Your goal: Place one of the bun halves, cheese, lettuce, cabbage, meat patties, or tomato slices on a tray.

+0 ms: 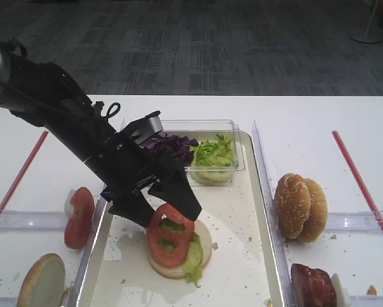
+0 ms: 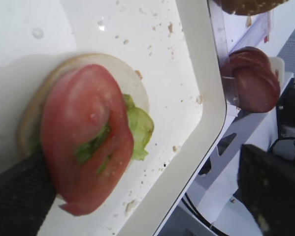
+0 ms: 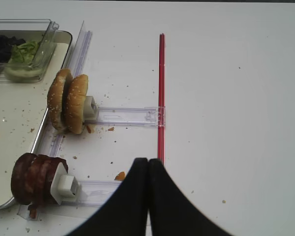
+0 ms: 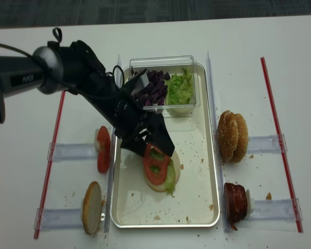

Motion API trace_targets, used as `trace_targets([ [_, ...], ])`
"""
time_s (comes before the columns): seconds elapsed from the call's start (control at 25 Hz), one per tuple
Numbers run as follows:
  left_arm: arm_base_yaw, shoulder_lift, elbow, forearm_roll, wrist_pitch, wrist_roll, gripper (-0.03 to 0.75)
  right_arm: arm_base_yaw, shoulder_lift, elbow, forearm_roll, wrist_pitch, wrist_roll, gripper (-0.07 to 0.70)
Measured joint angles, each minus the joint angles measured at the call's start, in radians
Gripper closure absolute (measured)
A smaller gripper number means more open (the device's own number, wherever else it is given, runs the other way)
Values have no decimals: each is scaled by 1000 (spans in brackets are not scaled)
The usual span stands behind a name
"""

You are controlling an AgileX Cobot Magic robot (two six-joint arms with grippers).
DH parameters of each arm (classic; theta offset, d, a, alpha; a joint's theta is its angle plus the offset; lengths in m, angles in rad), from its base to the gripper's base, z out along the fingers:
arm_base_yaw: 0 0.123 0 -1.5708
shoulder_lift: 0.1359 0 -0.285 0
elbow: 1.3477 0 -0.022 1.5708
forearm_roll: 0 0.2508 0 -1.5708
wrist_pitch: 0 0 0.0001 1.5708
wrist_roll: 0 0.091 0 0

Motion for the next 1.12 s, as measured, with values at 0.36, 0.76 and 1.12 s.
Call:
trace_targets([
  [0.36, 0, 0, -26, 79, 2, -8, 44, 0, 0, 0, 0, 0, 0, 595],
  [0.76, -94, 0, -206, 358, 18, -189, 44, 0, 0, 0, 0, 0, 0, 595],
  [1.12, -190, 0, -335, 707, 36, -411, 44, 0, 0, 0, 0, 0, 0, 595],
])
